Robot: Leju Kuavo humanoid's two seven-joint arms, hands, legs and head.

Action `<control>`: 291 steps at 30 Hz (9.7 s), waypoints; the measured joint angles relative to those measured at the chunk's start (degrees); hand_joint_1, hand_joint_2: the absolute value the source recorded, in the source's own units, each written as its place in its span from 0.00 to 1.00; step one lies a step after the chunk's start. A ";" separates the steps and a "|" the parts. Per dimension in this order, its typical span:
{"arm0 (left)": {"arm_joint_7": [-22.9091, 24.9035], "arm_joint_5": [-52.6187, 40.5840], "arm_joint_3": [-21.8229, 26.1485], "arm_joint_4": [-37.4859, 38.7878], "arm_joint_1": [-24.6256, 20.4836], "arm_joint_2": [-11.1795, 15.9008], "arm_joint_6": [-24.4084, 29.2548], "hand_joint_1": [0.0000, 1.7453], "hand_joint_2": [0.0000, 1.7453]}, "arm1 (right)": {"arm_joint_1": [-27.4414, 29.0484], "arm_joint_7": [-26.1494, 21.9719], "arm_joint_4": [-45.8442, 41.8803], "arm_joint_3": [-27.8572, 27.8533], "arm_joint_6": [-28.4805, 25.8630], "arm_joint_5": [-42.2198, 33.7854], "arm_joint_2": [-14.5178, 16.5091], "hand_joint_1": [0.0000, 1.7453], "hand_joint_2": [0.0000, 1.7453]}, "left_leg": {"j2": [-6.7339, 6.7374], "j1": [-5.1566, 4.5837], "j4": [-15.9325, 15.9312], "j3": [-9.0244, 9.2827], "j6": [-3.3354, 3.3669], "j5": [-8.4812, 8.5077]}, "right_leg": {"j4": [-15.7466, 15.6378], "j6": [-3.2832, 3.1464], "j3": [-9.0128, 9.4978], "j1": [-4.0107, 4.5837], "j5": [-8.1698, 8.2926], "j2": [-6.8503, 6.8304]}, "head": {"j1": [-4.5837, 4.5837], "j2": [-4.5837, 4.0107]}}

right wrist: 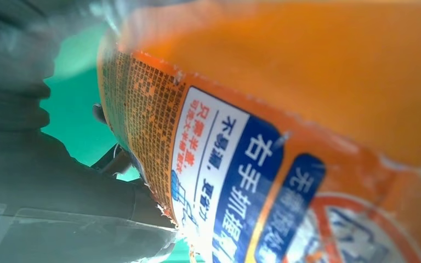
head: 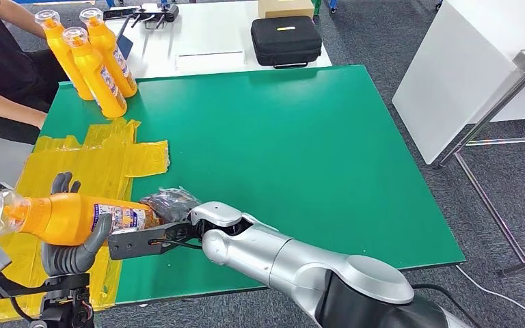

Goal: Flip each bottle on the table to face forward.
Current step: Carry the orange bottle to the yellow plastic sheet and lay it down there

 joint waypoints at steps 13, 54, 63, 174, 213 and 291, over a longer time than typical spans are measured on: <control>0.08 7.16 -0.08 0.02 0.07 0.62 -2.70 1.00 1.00 | -0.95 -0.29 0.07 1.87 -0.50 -3.78 -0.02 1.00 1.00 | 0.00 0.00 0.00 0.00 0.00 0.00 | 0.00 0.00 0.00 0.00 0.00 0.00 | -0.01 0.00; -20.58 51.55 -13.70 0.11 11.23 53.56 10.34 1.00 1.00 | -2.98 4.68 -13.39 7.53 1.40 -10.53 -5.18 1.00 1.00 | -0.01 0.37 -0.04 -0.06 -0.27 -0.02 | 0.04 -0.53 -0.11 0.33 -0.10 0.01 | 0.02 0.00; -21.29 52.40 -13.72 -1.57 12.88 58.22 10.87 1.00 1.00 | -3.32 4.34 -14.96 7.65 1.07 -11.47 -6.03 0.00 0.00 | 0.02 0.36 -0.04 -0.06 -0.29 -0.01 | 0.04 -0.53 -0.08 0.34 -0.07 0.02 | 0.02 0.00; -6.47 -31.34 -52.18 63.20 -41.77 36.27 41.74 1.00 1.00 | 29.01 -18.69 -34.46 -40.23 -1.73 -7.87 -36.86 0.00 0.00 | -0.57 0.33 -0.01 -0.15 -0.42 0.43 | -0.03 -0.45 0.04 0.33 0.29 -0.47 | -0.01 0.00; 0.03 -51.13 -41.01 53.22 -30.26 12.77 27.02 0.00 0.00 | 41.09 -13.42 -44.47 -52.10 2.11 6.17 -31.08 0.00 0.00 | -1.34 -0.34 -0.04 1.15 0.20 0.05 | -0.05 0.20 1.62 -0.37 -0.30 -1.16 | -0.04 0.00; 5.39 -52.90 -39.28 60.22 -39.30 18.40 28.50 0.00 0.00 | 41.53 -13.56 -44.45 -53.21 4.32 7.42 -31.53 0.00 0.00 | -0.87 -0.14 -0.01 0.47 0.16 0.05 | -0.01 0.10 0.83 -0.16 -0.20 -0.84 | -0.03 0.00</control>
